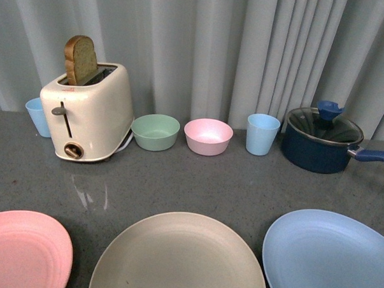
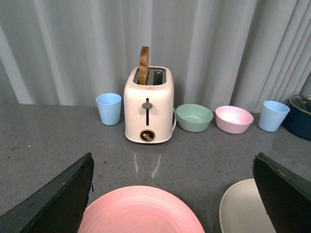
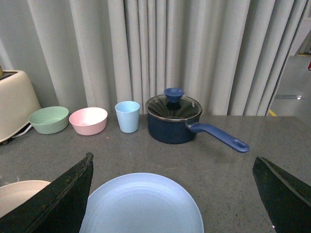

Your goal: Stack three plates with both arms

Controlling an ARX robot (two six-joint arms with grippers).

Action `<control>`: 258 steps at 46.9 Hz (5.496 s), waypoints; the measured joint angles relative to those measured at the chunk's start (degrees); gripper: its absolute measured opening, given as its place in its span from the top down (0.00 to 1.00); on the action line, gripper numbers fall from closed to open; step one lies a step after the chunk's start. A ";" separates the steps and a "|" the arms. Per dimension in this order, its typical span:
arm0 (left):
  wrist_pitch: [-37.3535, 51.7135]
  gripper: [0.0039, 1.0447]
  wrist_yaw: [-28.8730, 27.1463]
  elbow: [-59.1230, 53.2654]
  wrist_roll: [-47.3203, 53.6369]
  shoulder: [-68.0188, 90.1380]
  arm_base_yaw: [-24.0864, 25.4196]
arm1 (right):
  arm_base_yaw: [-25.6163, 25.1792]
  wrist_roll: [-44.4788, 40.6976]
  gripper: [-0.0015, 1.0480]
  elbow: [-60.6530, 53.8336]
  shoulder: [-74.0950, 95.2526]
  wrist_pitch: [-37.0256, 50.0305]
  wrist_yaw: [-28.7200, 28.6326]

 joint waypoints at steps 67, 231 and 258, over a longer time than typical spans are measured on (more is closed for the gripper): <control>26.21 0.06 24.74 29.20 18.93 92.91 36.00 | -0.02 0.00 0.07 0.00 0.00 -0.02 -0.02; -17.40 0.97 29.55 53.27 22.45 94.31 28.13 | -0.02 0.00 0.07 0.00 0.00 -0.02 -0.02; -5.22 0.97 14.38 47.30 1.42 95.56 -11.37 | -0.02 0.00 0.07 0.00 0.00 -0.02 -0.02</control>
